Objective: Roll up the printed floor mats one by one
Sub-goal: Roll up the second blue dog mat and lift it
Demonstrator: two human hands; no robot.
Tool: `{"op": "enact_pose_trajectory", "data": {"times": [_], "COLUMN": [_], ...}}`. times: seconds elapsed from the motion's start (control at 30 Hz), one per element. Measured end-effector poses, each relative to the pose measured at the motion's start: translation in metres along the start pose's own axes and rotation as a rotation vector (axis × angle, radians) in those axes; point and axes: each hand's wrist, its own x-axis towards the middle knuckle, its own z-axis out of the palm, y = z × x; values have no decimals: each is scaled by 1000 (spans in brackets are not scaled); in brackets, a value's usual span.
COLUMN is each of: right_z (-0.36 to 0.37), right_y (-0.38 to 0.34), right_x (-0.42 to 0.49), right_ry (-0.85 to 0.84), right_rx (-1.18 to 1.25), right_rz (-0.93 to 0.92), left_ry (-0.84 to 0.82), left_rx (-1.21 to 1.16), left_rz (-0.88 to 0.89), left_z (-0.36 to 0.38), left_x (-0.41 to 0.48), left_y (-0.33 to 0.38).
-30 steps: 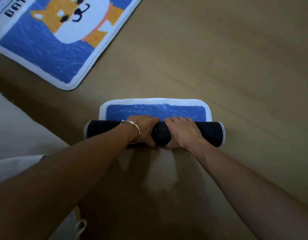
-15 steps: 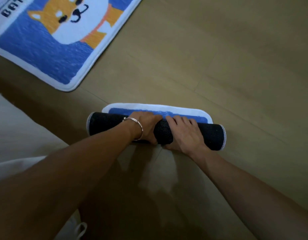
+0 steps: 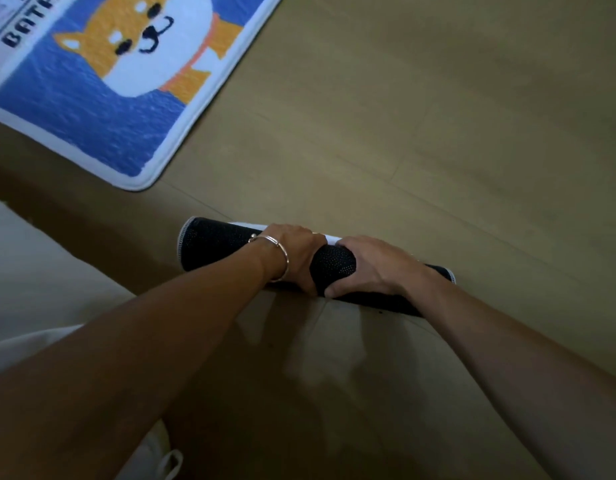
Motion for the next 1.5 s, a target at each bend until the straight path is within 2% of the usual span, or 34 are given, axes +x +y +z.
{"op": "enact_pose_trajectory", "data": {"times": [0.1,0.3,0.57,0.87,1.1,1.2,1.5], "right_z": [2,1,0,3,-37,-86,-255], "right_y": [1,0,-4,-11,-17,-26,-65], "right_x": [1,7,3,-6,-18,-29,-69], "right_ry": [-19,-42,-7,-72,155,269,674], "right_rx": [-1,-6,-140,-309,-342,-355,-491], "right_rz": [12,25,89,76,64,70,67], "left_ry": [4,-88,-179,-12,114,194,588], "left_rx": [2,15,16,164,268,313,440], "left_rz": [12,4,-41,-19,45,59,31], "left_z": [10,14,9,17,-42,-99,-284], "left_x": [0,6,8,-7,-5,-4,-18], "left_y": [-2,-5,-3,5,0,3,7]}}
